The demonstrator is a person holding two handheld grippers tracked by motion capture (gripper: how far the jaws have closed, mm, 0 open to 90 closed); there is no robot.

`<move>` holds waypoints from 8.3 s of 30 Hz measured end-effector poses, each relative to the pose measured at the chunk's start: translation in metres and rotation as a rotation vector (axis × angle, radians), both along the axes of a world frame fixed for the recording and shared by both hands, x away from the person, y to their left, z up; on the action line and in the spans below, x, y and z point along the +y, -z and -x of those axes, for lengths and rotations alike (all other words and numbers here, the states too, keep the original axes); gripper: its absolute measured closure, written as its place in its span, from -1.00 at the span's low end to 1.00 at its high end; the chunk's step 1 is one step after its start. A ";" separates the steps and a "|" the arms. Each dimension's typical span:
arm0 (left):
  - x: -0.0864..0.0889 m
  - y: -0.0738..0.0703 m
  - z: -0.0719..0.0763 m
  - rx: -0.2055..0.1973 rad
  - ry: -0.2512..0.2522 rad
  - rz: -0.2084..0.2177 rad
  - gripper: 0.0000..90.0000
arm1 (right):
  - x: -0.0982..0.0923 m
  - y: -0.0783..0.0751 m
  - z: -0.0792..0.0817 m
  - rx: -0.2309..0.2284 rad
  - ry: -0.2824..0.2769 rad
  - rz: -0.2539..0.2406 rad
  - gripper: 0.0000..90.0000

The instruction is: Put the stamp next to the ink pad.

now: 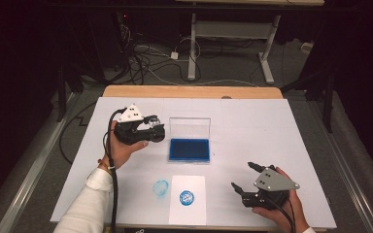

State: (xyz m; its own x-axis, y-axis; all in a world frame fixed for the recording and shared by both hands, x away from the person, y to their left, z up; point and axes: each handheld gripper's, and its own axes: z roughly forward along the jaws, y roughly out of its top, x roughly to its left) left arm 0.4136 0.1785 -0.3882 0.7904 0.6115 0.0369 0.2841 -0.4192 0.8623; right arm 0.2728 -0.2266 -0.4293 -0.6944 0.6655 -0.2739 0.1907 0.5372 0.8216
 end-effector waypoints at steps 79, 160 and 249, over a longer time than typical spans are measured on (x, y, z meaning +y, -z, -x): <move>-0.019 0.033 0.010 -0.086 -0.125 -0.053 -0.65 | 0.001 -0.001 0.002 -0.024 0.019 0.030 -0.52; -0.015 0.015 0.103 -0.280 0.009 -0.144 -0.66 | -0.013 -0.012 0.008 -0.071 0.074 -0.004 -0.53; 0.049 0.087 0.125 -0.079 -0.129 -0.234 -0.65 | -0.017 -0.006 -0.003 -0.042 0.103 -0.007 -0.54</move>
